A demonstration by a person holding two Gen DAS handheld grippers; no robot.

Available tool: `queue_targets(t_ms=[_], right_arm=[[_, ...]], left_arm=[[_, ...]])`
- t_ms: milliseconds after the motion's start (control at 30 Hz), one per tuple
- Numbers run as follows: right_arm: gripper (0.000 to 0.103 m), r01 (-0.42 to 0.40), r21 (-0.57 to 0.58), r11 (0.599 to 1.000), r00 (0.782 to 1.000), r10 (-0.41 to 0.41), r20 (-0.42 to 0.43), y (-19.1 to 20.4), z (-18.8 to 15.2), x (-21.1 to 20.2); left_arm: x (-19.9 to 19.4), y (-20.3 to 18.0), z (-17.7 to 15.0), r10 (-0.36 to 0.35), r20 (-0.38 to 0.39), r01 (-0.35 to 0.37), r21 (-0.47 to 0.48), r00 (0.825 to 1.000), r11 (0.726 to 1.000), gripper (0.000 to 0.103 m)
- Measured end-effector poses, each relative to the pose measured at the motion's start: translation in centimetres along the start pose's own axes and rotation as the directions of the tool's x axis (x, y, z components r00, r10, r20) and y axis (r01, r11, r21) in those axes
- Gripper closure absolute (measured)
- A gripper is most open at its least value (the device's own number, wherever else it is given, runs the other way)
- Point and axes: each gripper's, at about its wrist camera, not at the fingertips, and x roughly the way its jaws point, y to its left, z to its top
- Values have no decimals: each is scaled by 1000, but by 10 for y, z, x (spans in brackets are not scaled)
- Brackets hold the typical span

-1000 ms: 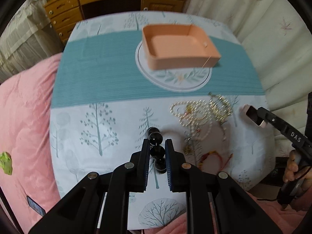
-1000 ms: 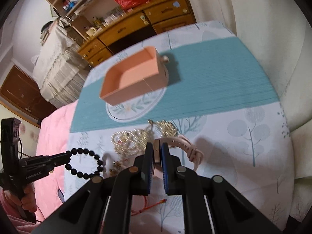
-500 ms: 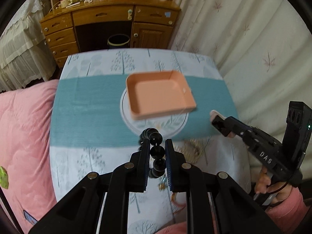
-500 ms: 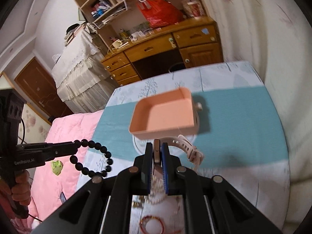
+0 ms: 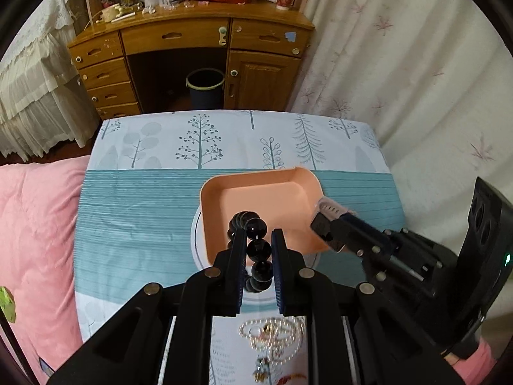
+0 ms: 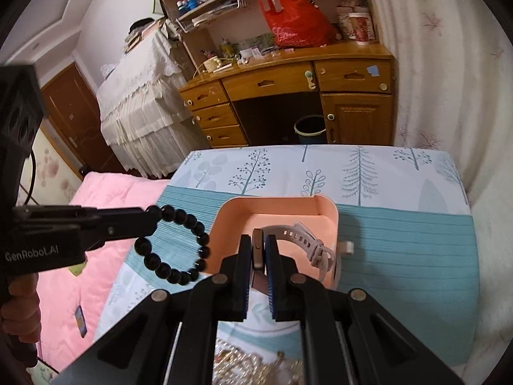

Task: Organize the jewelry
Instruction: 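Carry both items into the pink tray and open both tools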

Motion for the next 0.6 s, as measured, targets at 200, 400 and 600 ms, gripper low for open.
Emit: queue_targets(t_ms=[200, 400, 600], right_arm=[[91, 56, 27, 998, 997, -55, -47, -9, -2, 20], [72, 86, 57, 995, 996, -84, -42, -13, -3, 13], [57, 133, 97, 986, 991, -131, -32, -10, -9, -5]], left_arm=[[11, -4, 13, 43, 9, -43, 23, 999, 999, 60], [10, -2, 11, 30, -14, -30, 21, 999, 999, 53], [3, 3, -7, 23, -32, -22, 20, 999, 1000, 42]])
